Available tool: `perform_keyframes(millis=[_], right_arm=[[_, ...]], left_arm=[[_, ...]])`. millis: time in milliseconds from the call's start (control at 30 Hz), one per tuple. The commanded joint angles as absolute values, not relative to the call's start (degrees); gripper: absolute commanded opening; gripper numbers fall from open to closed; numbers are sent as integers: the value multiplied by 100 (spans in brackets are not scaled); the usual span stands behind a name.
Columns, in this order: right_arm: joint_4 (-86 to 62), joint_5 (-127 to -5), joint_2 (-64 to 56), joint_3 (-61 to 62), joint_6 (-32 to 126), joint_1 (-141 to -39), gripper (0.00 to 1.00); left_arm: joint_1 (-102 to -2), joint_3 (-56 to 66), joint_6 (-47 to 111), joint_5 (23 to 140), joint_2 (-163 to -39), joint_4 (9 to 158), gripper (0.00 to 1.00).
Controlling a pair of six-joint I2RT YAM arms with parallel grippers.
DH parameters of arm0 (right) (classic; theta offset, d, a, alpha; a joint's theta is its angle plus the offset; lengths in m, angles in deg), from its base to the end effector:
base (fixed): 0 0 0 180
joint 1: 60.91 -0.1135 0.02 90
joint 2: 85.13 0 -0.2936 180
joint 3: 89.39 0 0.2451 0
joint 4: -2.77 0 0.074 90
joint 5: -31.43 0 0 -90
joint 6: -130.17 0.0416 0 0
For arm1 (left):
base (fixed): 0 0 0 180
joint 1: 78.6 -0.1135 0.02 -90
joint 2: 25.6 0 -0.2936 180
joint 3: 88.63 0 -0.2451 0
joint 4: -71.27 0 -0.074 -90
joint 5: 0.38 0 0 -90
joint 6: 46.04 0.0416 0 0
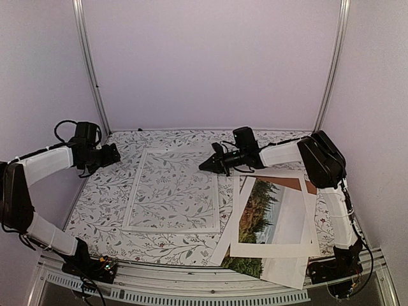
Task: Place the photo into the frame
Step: Place the glass panel at the frame body.
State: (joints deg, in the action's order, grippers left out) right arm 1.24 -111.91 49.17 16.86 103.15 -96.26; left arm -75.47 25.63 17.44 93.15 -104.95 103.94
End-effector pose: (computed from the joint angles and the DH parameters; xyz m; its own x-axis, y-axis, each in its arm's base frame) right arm 0.4108 0.3323 0.1596 -0.9976 -0.0555 -0.0423 -0.0568 0.2923 0.9546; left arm 0.2835 -0.0129 0.2609 -0.6511 -0.4107 -0.6383 -0.3115 0.9114 -0.2688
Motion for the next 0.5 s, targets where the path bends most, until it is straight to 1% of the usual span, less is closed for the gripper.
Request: perform_keyframes(millis=[0, 233, 467], right_arm=[[841, -11401, 4374, 1492, 10649, -9653, 0], [1154, -11377, 3986, 1527, 10979, -9659, 0], [1455, -11339, 3905, 1814, 11372, -9711, 0]], left_arm=[[-7467, 2661, 1670, 9278, -10607, 10170, 93], [-7469, 2669, 1635, 9317, -10620, 10131, 94], [-7473, 2579, 1657, 9660, -10479, 10185, 94]])
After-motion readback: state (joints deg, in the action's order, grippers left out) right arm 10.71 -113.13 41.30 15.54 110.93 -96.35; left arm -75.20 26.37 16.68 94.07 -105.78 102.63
